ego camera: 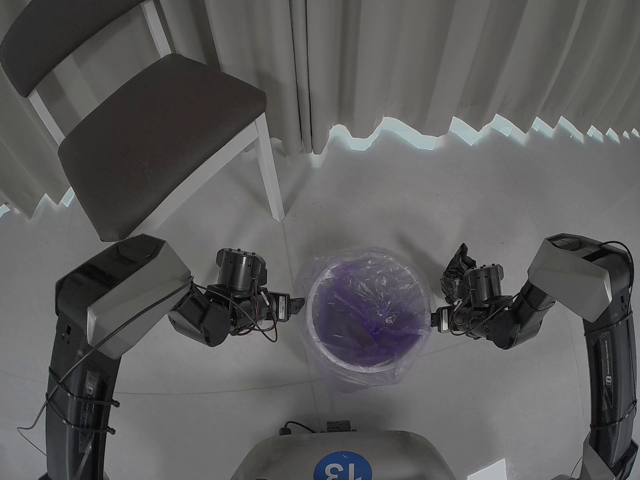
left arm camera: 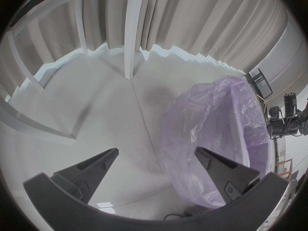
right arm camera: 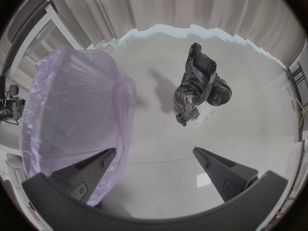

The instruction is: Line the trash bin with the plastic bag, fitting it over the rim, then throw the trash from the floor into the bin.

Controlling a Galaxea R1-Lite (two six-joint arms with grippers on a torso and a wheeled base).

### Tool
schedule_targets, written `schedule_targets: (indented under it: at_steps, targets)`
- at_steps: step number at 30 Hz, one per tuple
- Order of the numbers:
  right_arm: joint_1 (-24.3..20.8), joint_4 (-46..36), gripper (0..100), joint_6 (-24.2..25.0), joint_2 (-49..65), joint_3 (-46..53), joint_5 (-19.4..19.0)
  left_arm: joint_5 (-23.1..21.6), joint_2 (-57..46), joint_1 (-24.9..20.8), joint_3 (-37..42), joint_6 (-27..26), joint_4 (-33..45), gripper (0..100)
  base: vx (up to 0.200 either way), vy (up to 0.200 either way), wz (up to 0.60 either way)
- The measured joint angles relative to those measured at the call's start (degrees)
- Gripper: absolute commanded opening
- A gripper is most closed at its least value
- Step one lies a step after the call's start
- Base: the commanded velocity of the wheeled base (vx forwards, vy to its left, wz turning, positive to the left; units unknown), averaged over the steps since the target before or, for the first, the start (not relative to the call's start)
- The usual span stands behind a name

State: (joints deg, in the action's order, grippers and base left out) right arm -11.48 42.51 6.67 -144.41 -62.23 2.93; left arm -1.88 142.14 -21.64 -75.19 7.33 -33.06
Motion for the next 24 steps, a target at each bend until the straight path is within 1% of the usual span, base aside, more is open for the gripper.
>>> schedule_targets:
  at_steps: [10,19,24]
  targets:
    - [0.41,-4.41,100,0.02,-2.86,-7.08,0.09,0.54,3.06,-0.32,-2.36,-0.18,0.13,100,0.0,0.0,0.0]
    - [0.85,-12.04,100,0.02,-3.66,-15.54,0.44,1.15,3.54,-0.27,-2.71,-0.2,-0.02,100,0.0,0.0,0.0]
    - [0.83,-13.62,100,0.02,-4.38,-18.03,0.82,1.19,3.17,0.17,-2.36,-0.05,-0.24,100,0.0,0.0,0.0]
